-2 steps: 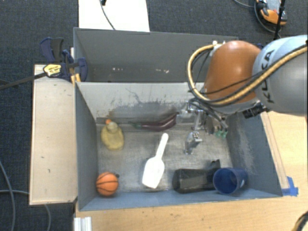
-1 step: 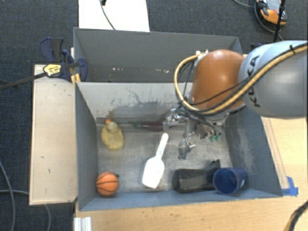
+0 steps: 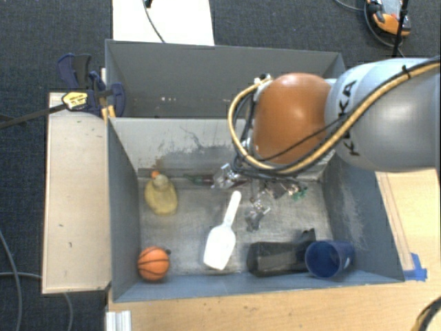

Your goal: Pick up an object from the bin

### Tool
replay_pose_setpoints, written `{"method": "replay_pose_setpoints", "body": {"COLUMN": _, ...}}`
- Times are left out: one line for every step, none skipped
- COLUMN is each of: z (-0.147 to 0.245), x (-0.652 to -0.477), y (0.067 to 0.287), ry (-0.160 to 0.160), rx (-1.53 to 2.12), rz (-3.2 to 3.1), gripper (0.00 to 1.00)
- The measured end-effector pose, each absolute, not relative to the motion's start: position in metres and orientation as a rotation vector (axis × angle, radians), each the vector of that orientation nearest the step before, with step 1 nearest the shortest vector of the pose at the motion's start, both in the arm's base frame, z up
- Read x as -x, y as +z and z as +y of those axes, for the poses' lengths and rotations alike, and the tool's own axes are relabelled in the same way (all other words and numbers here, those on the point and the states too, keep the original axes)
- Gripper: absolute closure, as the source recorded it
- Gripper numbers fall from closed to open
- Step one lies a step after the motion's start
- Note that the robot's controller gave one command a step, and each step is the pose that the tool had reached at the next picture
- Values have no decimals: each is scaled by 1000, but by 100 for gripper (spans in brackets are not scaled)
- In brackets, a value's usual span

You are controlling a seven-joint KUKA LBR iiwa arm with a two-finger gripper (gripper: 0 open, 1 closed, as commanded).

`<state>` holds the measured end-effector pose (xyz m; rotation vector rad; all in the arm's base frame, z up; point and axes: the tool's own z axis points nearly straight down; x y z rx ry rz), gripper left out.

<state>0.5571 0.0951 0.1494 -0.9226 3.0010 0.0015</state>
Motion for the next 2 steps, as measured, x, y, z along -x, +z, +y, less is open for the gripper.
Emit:
{"method": "replay_pose_setpoints", "body": {"z": 99, "x": -558, "y": 135, "ry": 0, "rx": 1143, "rz": 2923, "gripper": 0}}
{"method": "replay_pose_setpoints", "body": {"z": 104, "x": -555, "y": 89, "ry": -1, "rx": 1657, "rz": 2665, "gripper": 0}}
